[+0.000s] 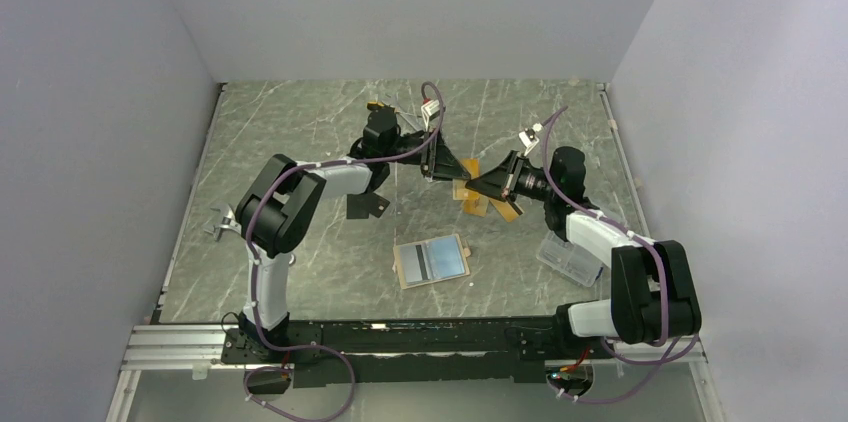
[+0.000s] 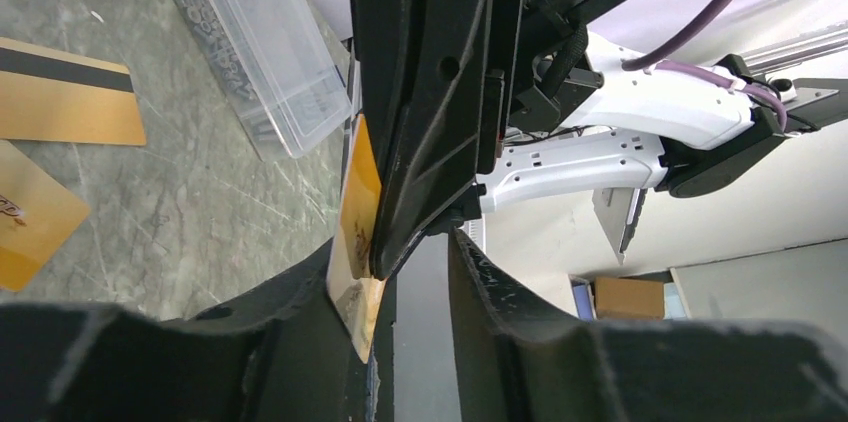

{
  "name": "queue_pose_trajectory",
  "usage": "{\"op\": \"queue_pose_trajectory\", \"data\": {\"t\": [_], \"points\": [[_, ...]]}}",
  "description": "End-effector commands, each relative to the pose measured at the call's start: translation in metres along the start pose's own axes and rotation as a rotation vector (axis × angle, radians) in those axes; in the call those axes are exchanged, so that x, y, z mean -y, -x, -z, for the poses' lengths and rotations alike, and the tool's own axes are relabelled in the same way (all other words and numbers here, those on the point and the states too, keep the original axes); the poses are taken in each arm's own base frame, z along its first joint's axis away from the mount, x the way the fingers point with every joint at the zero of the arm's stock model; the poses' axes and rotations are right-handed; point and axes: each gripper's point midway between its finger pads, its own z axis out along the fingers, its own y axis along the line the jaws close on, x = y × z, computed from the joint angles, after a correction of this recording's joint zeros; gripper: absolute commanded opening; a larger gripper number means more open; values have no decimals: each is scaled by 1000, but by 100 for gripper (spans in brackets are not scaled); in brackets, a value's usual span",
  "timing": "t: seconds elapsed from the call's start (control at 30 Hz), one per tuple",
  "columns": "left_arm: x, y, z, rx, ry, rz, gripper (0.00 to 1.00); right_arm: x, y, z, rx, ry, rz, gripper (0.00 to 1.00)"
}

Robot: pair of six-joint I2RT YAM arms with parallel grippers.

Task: Put the credit cards into the card holder
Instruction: Pick up the credit card from the center of the board.

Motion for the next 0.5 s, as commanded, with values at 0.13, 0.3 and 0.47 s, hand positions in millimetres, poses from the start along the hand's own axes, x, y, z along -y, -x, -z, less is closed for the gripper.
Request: {"op": "queue_pose_trajectory", "data": {"t": [0.13, 0.3, 0.47], "points": [[36, 12, 3, 24, -74, -122, 35, 2, 5, 0, 29, -31, 44, 4], [31, 12, 7, 26, -53, -114, 39, -2, 13, 8, 69, -22, 52, 4], [27, 18, 14, 44, -33, -121, 30, -6, 6, 12, 45, -19, 63, 3]]}}
